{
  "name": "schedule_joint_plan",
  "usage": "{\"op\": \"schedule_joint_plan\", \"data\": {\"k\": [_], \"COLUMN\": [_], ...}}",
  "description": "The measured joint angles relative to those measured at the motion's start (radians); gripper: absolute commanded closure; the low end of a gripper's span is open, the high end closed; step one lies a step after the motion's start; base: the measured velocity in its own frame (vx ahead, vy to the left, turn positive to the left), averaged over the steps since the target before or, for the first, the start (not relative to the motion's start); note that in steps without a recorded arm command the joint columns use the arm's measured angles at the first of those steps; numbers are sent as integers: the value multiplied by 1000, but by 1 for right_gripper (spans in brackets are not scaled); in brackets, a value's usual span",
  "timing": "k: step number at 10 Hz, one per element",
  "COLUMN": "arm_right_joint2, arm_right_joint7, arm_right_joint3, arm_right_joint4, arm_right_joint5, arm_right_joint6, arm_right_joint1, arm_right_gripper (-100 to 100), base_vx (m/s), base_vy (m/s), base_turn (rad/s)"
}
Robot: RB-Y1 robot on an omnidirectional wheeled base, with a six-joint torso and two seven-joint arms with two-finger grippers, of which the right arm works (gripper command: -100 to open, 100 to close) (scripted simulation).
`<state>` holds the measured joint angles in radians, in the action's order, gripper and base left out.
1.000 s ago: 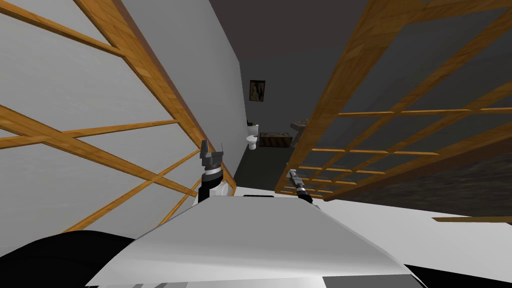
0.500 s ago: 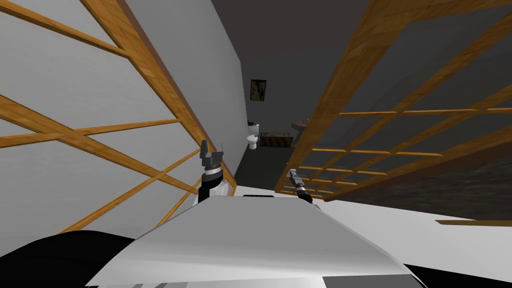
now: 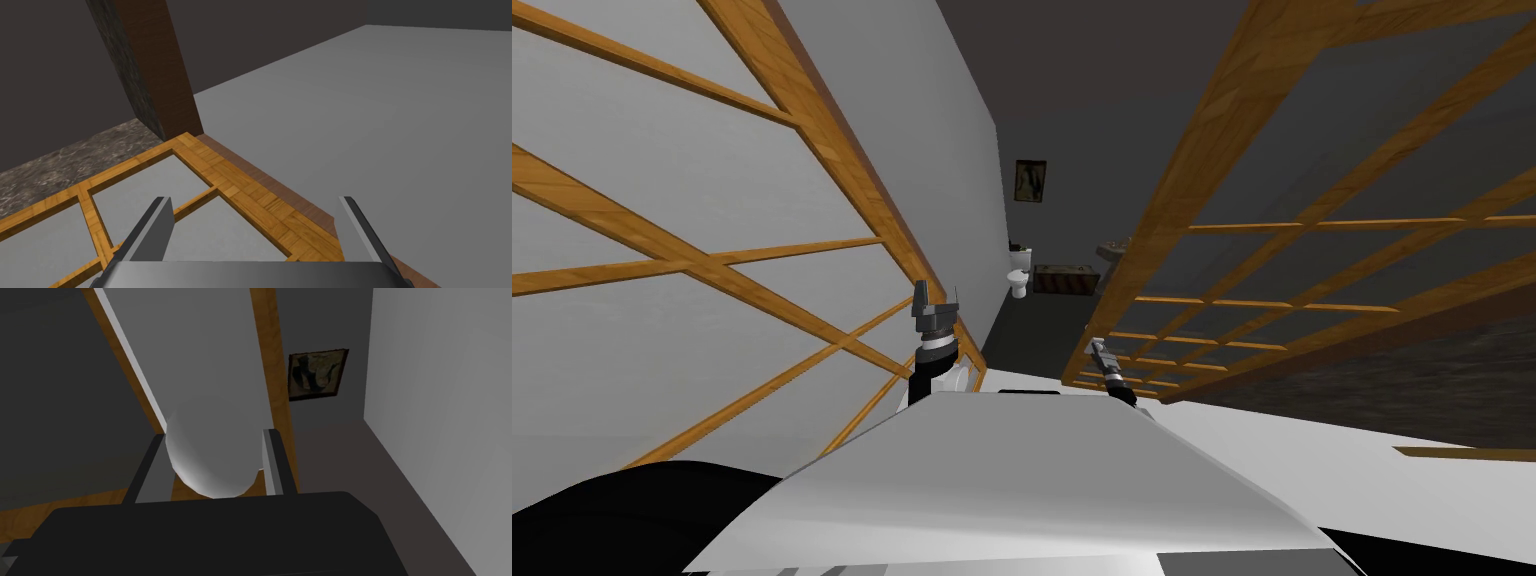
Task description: Pull the door open
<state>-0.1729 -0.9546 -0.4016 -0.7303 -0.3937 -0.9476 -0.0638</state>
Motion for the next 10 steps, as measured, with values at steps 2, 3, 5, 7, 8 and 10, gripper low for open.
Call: {"op": "schedule_joint_plan", "data": {"k": [2,3,5,7,8,10], "arm_right_joint2": [-3,-4,-8,-12,-13,-18], "arm_right_joint7": [47,72,124,180,199,248], "arm_right_joint3": [10,15,26,38,41,50], "arm_right_joint4": [2,2,6,6,9,15], "arm_right_joint5": [20,30,51,76,82,103], "arm_right_joint6": [1,2,2,5,5,4], "arm_right_joint1": [2,3,6,7,9,12], "arm_right_gripper": [100,100,100,100,100,100], "base_vx": [-48,-49,-48,-40,-30,-45], "base_vy": [-19,-15,-18,-13,-10,-23], "base_turn": [49,48,57,36,31,65]}}
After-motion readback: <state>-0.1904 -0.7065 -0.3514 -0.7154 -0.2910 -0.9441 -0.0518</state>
